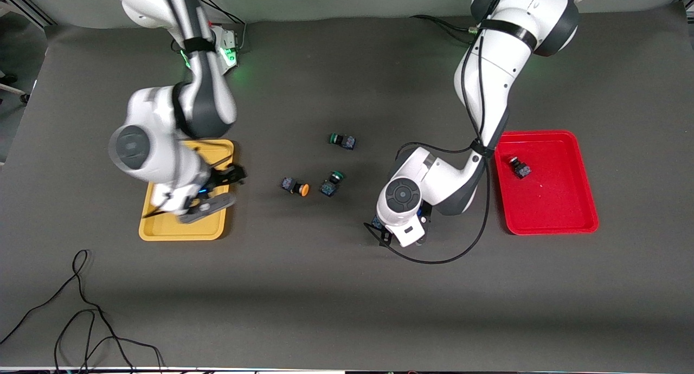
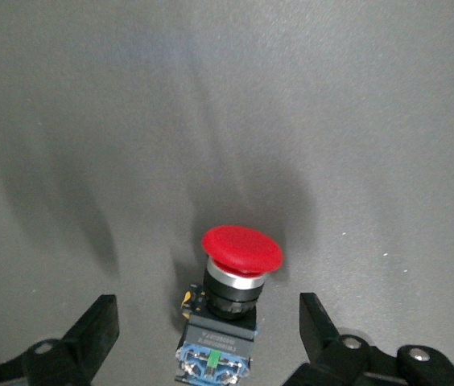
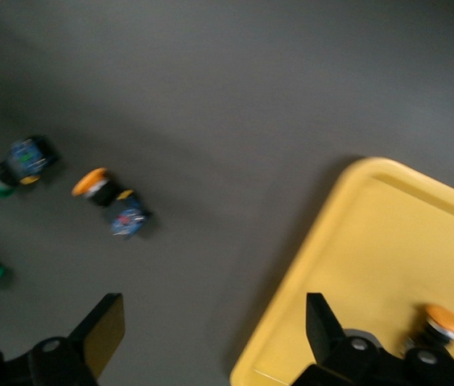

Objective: Place red and yellow buttons in trays
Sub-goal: 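Reach the left gripper to another red button while the right gripper reaches yellow, then grasp the red button with the left gripper while the right gripper grasps yellow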

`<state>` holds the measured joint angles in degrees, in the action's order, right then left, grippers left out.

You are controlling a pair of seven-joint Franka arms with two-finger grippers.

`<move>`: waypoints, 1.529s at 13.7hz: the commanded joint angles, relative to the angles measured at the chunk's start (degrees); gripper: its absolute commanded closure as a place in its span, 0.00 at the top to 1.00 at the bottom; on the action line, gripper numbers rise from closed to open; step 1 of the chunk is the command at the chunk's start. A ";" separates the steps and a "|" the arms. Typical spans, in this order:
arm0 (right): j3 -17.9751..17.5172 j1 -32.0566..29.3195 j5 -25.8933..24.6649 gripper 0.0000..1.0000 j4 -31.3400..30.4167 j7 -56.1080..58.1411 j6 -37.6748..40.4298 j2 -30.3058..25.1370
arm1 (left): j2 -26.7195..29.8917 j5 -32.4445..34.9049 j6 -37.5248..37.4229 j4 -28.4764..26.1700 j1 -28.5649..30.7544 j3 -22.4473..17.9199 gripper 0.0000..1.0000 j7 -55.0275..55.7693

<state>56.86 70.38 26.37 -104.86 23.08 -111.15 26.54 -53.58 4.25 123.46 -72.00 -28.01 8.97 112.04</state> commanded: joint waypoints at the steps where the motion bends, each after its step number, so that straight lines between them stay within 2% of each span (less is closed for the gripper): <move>1: 0.53 6.42 0.08 1.00 -5.33 11.58 -8.69 0.18 | -1.09 1.64 -0.15 1.95 -2.22 -0.97 0.95 1.95; 2: -0.08 7.57 2.44 1.00 -8.23 16.16 -12.73 -0.17 | -1.09 1.64 -0.15 1.95 -2.22 -0.97 0.79 1.95; 4: -0.79 10.48 9.28 1.00 -13.33 24.69 -20.47 0.09 | -1.09 2.25 -0.06 1.86 -2.22 -0.97 0.14 1.86; 5: -2.09 11.35 12.45 1.00 -15.27 26.91 -24.60 0.44 | -1.09 3.39 -0.06 1.69 -2.22 -0.97 0.00 1.69; 8: -7.01 11.63 17.56 1.00 -17.13 27.37 -32.79 4.12 | -0.57 4.19 -1.72 2.03 -1.87 -0.97 0.00 0.55; 9: -7.99 11.54 19.14 1.00 -17.14 27.37 -34.47 5.70 | 0.13 4.10 -4.34 2.38 -1.00 -0.97 0.00 -0.94; 12: -11.24 11.02 26.34 1.00 -16.96 28.67 -39.13 11.50 | 1.36 3.40 -22.06 8.87 3.21 -0.27 0.00 -11.46; 13: -12.21 10.75 29.15 1.00 -16.87 29.64 -39.66 12.30 | 2.67 3.49 -26.21 8.89 5.58 -0.27 0.00 -15.59; 14: -12.56 10.75 31.18 1.00 -16.96 29.74 -39.67 12.74 | 5.21 3.31 -28.86 7.76 7.86 -0.44 0.00 -19.89; 16: -13.00 10.75 32.69 1.00 -16.79 29.83 -39.76 14.06 | 10.30 4.01 -30.38 1.19 11.38 -0.88 0.00 -29.20; 17: -13.27 10.75 33.30 0.85 -16.70 29.83 -39.76 14.06 | 13.81 4.10 -29.34 -3.45 14.36 -0.88 0.00 -33.95; 18: -13.27 10.75 33.31 0.60 -16.61 29.74 -39.50 13.89 | 17.76 4.19 -27.41 -8.11 17.96 -0.88 0.00 -39.48; 19: -13.27 10.66 33.31 0.38 -16.52 29.74 -39.15 13.71 | 22.68 4.19 -24.52 -14.60 22.00 -0.88 0.00 -46.84; 20: -13.27 10.49 33.31 0.24 -16.52 29.57 -39.05 13.45 | 28.03 4.19 -21.54 -21.28 26.13 -0.88 0.00 -54.49; 21: -13.18 10.31 33.31 0.17 -16.52 29.13 -38.88 13.19 | 32.96 4.28 -18.55 -27.69 29.74 -0.97 0.00 -61.35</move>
<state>43.72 81.17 57.78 -121.72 50.80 -150.37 40.38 -34.90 8.42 98.23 -80.75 -5.18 7.42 62.55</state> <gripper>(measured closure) 0.401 0.599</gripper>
